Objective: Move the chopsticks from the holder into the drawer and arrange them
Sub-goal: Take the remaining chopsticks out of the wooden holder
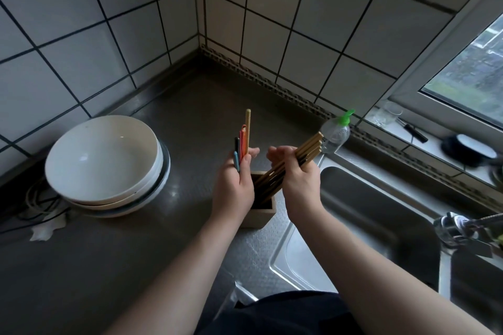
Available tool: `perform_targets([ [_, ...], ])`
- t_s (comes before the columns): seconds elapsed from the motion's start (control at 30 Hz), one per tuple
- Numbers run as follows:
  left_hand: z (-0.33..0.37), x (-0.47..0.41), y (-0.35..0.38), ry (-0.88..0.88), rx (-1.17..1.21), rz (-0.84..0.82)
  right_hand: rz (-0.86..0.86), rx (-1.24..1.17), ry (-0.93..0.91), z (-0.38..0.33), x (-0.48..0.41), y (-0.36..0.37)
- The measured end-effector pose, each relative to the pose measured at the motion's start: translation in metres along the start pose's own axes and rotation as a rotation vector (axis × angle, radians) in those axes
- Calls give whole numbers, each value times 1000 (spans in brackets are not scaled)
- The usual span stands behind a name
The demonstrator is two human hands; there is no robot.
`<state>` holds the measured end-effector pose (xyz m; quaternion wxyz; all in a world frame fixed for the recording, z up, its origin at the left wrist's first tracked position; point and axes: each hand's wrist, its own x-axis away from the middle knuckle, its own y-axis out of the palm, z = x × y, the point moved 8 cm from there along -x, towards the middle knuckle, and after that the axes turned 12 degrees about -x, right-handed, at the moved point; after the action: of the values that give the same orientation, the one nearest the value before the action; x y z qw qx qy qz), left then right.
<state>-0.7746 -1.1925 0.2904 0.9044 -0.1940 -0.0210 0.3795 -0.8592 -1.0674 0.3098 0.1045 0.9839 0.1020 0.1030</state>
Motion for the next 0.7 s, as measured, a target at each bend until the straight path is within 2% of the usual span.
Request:
perform_targets([
  [0.33,40,-16,-36,1,216,132,13,-157,-189,-73,13,-10],
  [0.7,99,-16,-33,176,212,52,27,-385,-346,-131,35,-56],
])
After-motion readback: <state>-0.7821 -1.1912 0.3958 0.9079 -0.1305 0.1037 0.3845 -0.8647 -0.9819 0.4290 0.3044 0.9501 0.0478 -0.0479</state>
